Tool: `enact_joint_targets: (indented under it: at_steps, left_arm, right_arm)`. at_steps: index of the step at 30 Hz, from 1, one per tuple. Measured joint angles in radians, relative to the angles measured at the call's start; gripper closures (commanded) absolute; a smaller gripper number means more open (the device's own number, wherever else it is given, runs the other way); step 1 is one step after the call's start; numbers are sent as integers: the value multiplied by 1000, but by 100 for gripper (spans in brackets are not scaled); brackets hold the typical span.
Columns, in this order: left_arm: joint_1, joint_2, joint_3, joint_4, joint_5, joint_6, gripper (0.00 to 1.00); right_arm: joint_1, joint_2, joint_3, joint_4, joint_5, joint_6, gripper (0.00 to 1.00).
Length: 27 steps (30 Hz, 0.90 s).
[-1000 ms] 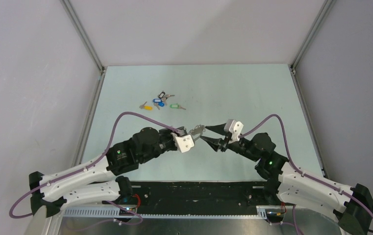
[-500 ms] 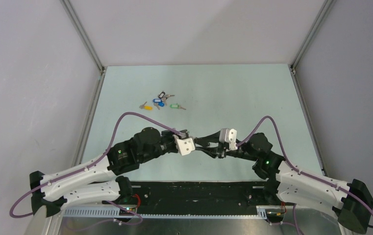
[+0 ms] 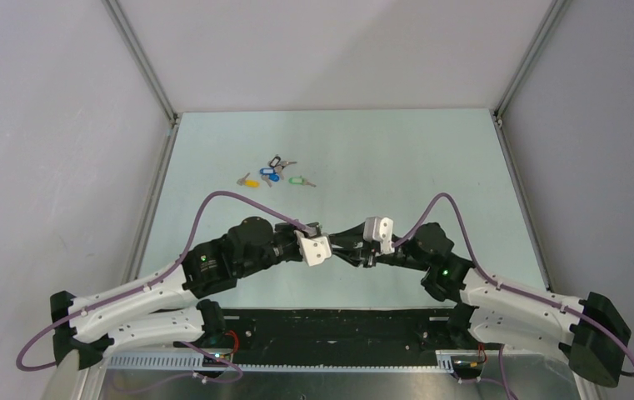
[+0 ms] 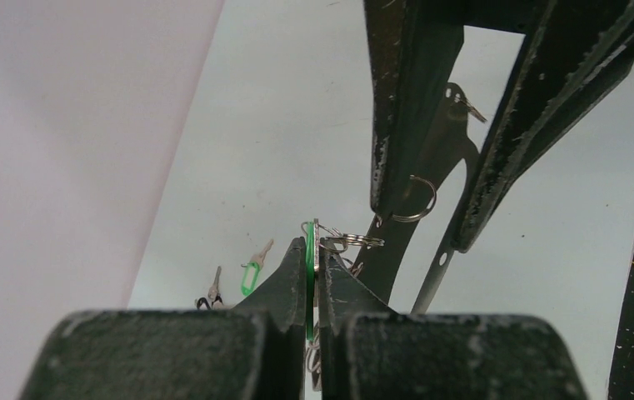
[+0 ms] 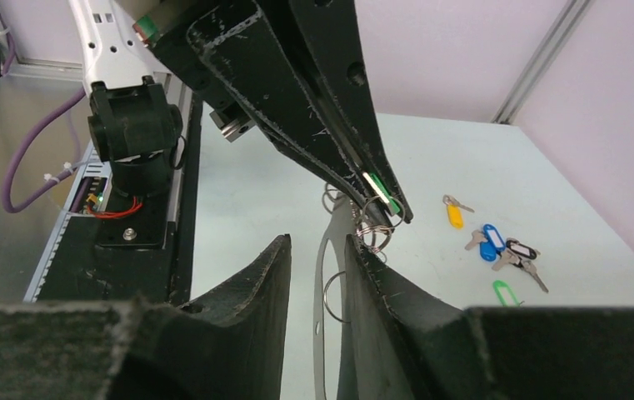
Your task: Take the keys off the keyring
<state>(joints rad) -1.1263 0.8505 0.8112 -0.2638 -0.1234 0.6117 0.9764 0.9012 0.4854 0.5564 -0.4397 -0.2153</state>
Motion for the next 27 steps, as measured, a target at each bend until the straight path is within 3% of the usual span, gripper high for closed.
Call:
enact_joint_targets:
  at_steps: [27]
  left_arm:
    - [0, -23, 0, -35, 31, 0, 100]
  right_arm:
    - [2, 113, 55, -12, 76, -25, 78]
